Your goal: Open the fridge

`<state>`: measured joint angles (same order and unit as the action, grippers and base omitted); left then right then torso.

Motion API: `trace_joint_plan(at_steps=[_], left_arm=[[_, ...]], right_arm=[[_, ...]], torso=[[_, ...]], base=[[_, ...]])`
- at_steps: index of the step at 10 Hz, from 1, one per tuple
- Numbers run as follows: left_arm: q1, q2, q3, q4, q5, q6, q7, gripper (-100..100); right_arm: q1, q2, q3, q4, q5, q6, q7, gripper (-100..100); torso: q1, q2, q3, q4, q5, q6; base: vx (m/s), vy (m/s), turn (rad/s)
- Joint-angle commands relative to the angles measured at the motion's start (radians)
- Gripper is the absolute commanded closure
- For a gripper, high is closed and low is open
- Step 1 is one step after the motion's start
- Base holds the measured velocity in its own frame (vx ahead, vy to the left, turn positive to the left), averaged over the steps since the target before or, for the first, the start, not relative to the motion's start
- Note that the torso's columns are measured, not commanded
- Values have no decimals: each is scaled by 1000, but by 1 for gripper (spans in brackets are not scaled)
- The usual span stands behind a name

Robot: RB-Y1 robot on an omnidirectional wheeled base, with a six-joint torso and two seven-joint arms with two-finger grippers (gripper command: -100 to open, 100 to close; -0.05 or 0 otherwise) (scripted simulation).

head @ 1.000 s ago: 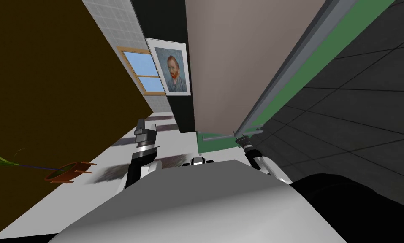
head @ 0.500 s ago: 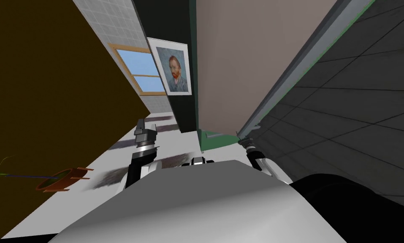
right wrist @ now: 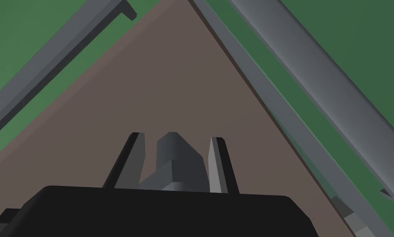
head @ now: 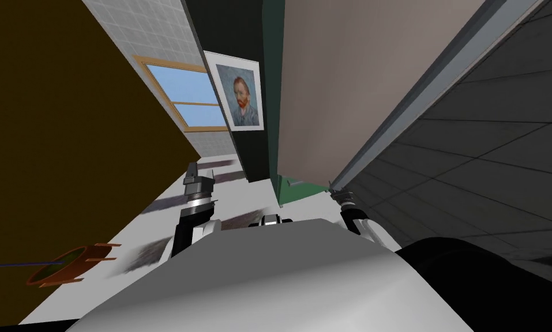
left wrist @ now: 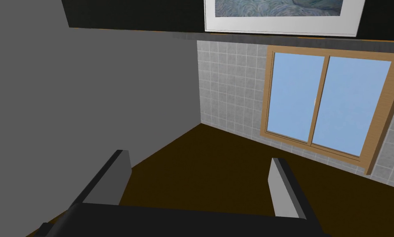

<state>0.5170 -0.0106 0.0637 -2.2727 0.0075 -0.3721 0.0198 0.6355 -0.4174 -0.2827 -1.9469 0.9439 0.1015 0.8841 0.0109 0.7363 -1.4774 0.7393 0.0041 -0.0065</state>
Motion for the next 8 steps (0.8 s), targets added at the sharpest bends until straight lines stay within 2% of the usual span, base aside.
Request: trace_joint_plan(at_steps=[1, 3, 4, 5, 8], left_arm=[[0, 0, 0, 0, 0, 0, 0, 0], [0, 0, 0, 0, 0, 0, 0, 0], [0, 0, 0, 0, 0, 0, 0, 0], [0, 0, 0, 0, 0, 0, 0, 0], [0, 0, 0, 0, 0, 0, 0, 0]], right_arm=[[5, 17, -16, -14, -3, 38, 1, 100], [17, 19, -20, -11, -6, 50, 1, 100], [29, 43, -35, -15, -4, 87, 3, 100], [29, 43, -35, -15, -4, 87, 3, 100], [37, 75, -60, -28, -1, 133, 6, 100]], torso=[[-1, -1, -1, 0, 1, 0], [-2, 1, 0, 1, 2, 0], [-9, 0, -1, 2, 2, 0], [-4, -2, -2, 0, 0, 5], [-3, -2, -1, -1, -1, 0]], base=[[-34, 260, -139], [-47, 183, -84], [19, 204, -141], [37, 231, -144], [27, 226, -111]])
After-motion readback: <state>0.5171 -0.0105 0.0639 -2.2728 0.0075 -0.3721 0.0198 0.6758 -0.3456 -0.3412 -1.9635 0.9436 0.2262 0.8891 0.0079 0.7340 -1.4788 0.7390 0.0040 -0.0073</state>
